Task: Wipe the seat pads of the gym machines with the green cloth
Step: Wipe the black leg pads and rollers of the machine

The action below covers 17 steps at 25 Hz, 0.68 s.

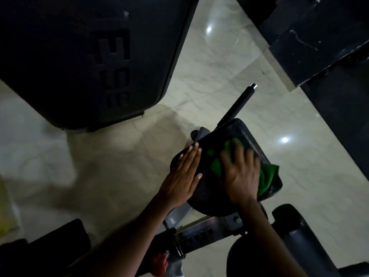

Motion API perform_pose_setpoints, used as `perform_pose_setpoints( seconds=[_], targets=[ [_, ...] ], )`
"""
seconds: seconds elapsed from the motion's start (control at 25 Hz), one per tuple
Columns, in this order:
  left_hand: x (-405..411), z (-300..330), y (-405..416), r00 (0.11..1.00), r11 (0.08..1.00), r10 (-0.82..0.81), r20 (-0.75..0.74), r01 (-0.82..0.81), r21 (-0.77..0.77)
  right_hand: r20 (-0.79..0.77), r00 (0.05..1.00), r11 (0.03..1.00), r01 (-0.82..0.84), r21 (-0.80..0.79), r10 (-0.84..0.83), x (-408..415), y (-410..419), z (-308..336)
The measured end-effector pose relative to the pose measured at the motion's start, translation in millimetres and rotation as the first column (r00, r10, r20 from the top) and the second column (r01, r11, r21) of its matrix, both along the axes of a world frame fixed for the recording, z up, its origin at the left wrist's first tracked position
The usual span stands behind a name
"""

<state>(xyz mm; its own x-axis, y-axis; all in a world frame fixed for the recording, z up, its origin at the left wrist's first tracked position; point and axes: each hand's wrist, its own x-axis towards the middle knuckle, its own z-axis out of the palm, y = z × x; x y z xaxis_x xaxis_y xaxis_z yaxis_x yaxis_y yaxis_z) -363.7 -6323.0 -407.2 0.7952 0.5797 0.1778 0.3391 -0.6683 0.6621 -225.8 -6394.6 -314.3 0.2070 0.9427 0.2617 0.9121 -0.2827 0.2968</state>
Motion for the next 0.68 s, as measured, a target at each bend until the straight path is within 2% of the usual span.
perform_pose_setpoints(
  seconds=[0.08,0.16,0.24,0.32,0.4,0.48,0.56,0.64,0.68],
  targets=[
    [-3.5,-5.1,-4.3,0.999,0.999,0.026,0.019,-0.025,-0.026,0.043,0.967,0.958,-0.244,-0.151,0.253,-5.7,-15.7,-8.0],
    [-7.3,-10.3,-4.0,0.999,0.999,0.043,-0.004,-0.043,-0.016,0.060,0.945,0.934,-0.308,-0.183,0.323,8.6,-5.0,0.8],
    [-10.0,-13.7,-1.1,0.998,0.999,0.041,-0.044,-0.042,-0.005,0.093,0.973,0.974,-0.200,-0.107,0.210,22.8,21.6,12.0],
    [-12.9,-14.8,-0.2,0.998,0.999,0.044,-0.053,-0.043,0.020,0.049,0.999,1.000,-0.020,-0.006,0.020,30.4,51.3,22.4],
    [-14.4,-16.5,-1.8,0.997,0.998,0.051,-0.052,-0.050,0.033,0.009,1.000,1.000,0.006,0.025,-0.006,26.9,60.2,21.2],
    [-13.6,-16.2,-8.4,0.995,0.996,0.091,-0.040,-0.091,0.008,0.037,0.976,0.975,-0.212,-0.073,0.215,18.7,47.6,13.5],
    [-11.1,-14.7,-15.4,0.991,0.990,0.133,-0.024,-0.135,-0.052,0.023,0.885,0.864,-0.448,-0.229,0.465,14.5,26.2,6.9],
    [-9.3,-13.3,-23.4,0.983,0.977,0.180,-0.022,-0.181,-0.110,0.009,0.809,0.776,-0.562,-0.287,0.588,24.8,31.3,13.0],
    [-8.1,-11.8,-26.5,0.979,0.969,0.205,-0.018,-0.205,-0.137,0.019,0.811,0.779,-0.556,-0.290,0.585,32.7,44.5,17.2]
  ],
)
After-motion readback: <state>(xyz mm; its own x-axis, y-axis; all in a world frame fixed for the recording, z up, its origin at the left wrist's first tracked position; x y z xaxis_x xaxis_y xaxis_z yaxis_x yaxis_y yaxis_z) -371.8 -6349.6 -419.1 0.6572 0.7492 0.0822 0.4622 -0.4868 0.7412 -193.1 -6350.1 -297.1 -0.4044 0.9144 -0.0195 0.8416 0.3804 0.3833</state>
